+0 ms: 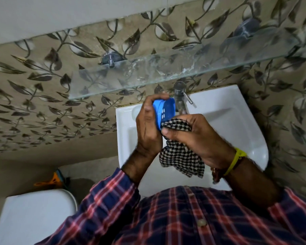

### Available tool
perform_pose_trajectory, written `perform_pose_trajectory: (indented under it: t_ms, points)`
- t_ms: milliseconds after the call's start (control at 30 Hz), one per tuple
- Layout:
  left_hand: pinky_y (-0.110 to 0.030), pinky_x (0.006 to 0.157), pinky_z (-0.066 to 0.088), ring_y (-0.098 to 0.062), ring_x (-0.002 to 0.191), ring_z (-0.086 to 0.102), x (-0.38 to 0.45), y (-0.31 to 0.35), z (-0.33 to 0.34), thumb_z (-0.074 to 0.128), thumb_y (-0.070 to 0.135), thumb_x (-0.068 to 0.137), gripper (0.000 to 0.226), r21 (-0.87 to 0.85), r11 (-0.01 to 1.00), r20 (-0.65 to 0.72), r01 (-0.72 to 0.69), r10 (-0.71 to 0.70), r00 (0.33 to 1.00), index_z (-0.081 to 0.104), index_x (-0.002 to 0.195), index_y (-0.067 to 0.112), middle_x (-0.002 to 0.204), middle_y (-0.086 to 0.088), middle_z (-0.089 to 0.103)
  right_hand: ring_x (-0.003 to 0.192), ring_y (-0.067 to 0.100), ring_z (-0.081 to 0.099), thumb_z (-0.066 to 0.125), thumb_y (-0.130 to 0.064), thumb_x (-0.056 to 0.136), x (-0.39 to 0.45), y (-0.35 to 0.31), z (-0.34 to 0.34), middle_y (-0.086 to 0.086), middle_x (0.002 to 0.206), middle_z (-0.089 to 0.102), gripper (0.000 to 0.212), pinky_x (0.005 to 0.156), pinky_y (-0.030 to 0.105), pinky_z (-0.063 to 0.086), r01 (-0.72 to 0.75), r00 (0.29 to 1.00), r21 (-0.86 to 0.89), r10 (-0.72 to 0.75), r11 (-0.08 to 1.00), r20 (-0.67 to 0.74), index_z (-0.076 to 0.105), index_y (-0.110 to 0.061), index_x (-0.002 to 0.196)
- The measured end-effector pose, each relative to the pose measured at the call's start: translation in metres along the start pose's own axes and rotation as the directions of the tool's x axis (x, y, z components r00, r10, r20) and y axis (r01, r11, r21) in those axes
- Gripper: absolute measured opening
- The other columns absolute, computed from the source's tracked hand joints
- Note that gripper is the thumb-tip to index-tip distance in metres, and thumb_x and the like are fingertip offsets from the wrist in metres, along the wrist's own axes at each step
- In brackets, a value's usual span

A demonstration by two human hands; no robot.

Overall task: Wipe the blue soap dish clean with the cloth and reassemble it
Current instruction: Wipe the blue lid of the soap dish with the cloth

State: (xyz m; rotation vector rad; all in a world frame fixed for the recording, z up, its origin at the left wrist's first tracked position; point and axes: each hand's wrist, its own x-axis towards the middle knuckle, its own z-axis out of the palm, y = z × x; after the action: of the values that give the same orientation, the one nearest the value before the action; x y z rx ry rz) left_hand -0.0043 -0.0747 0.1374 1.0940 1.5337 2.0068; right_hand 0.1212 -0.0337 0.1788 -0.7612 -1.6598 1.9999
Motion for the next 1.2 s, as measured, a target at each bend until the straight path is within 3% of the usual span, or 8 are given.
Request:
perform_pose_trajectory:
  t_ms: [100,267,500,767,900,1067,1133,1200]
  points:
    - [-0.044,0.089,0.052,-0.033,0.1,0.064,-0.006,0.003,0.004,0.021,0.038,0.105,0.055,-0.119,0.978,-0.015,0.169,-0.172,0.985,0.059,0.108,-0.002,0.109,-0.021,0.065,0.072,0.024,0.057,0.071,-0.005,0.086,0.004,-0.005,-0.002,0.034,0.083,0.065,0.018,0.067,0.048,0.049,0.098,0.995,-0.155,-0.095,0.983,0.026,0.065,0.012,0.09]
    - [-0.034,0.077,0.051,-0.034,0.091,0.06,0.004,0.017,0.005,0.023,0.047,0.103,0.063,-0.333,0.863,-0.03,0.381,-0.413,0.91,0.06,0.097,-0.004,0.104,-0.025,0.062,0.079,0.0,0.064,0.077,-0.007,0.081,-0.002,0.006,-0.002,-0.009,0.085,0.068,0.018,0.073,0.015,0.048,0.264,0.965,-0.412,-0.236,0.872,0.118,0.073,-0.01,0.099]
    - [-0.037,0.074,0.047,-0.032,0.079,0.057,0.009,0.031,0.01,0.031,0.058,0.098,0.066,-0.486,0.646,0.053,0.589,-0.651,0.757,0.059,0.087,0.0,0.097,-0.024,0.056,0.08,0.022,0.065,0.075,-0.017,0.077,-0.006,0.017,0.006,-0.002,0.092,0.064,0.026,0.066,0.041,0.055,0.341,0.89,-0.714,-0.455,0.611,0.035,0.072,-0.019,0.103]
    - [-0.048,0.116,0.032,-0.029,0.098,0.061,0.009,0.033,0.004,0.061,0.057,0.088,0.055,-0.464,0.564,0.259,0.683,-0.651,0.714,0.067,0.1,0.004,0.101,-0.017,0.064,0.084,0.02,0.064,0.077,-0.018,0.078,-0.002,0.018,0.01,0.001,0.094,0.066,0.027,0.073,0.037,0.056,0.255,0.863,-0.735,-0.491,0.628,-0.12,0.069,-0.012,0.102]
    - [-0.049,0.116,0.035,-0.034,0.127,0.052,-0.003,0.021,-0.01,0.061,0.042,0.081,0.075,-0.301,0.694,0.369,0.654,-0.548,0.751,0.038,0.146,0.011,0.14,-0.023,0.05,0.085,0.018,0.066,0.073,-0.022,0.08,-0.001,0.014,0.01,0.001,0.093,0.069,0.021,0.075,0.038,0.056,0.21,0.892,-0.661,-0.418,0.72,-0.172,0.07,-0.014,0.098]
    - [-0.038,0.119,0.034,-0.022,0.142,0.043,-0.01,0.004,-0.013,0.043,0.085,0.08,0.109,0.154,0.883,0.356,0.443,-0.467,0.809,0.028,0.152,0.005,0.151,-0.015,0.045,0.067,0.014,0.067,0.072,-0.012,0.083,0.001,0.007,0.003,0.002,0.075,0.07,0.003,0.062,0.029,0.054,0.156,0.949,-0.424,-0.254,0.892,-0.185,0.07,-0.01,0.083]
    - [-0.021,0.11,0.038,-0.004,0.133,0.049,-0.016,0.0,-0.009,0.023,0.089,0.079,0.106,0.199,0.934,0.306,0.297,-0.348,0.886,0.033,0.149,0.009,0.142,-0.002,0.052,0.064,0.014,0.067,0.071,-0.008,0.084,0.001,0.005,0.004,0.005,0.071,0.07,0.004,0.059,0.026,0.055,0.17,0.954,-0.392,-0.25,0.904,-0.164,0.069,-0.007,0.08]
    - [-0.025,0.106,0.042,-0.013,0.125,0.057,-0.018,-0.003,-0.002,0.018,0.092,0.075,0.106,0.132,0.932,0.209,0.338,-0.36,0.909,0.044,0.141,0.014,0.132,-0.008,0.06,0.066,0.009,0.068,0.071,-0.007,0.084,0.002,0.004,0.003,0.004,0.073,0.072,0.003,0.061,0.02,0.054,0.188,0.957,-0.35,-0.252,0.918,-0.146,0.07,-0.006,0.081]
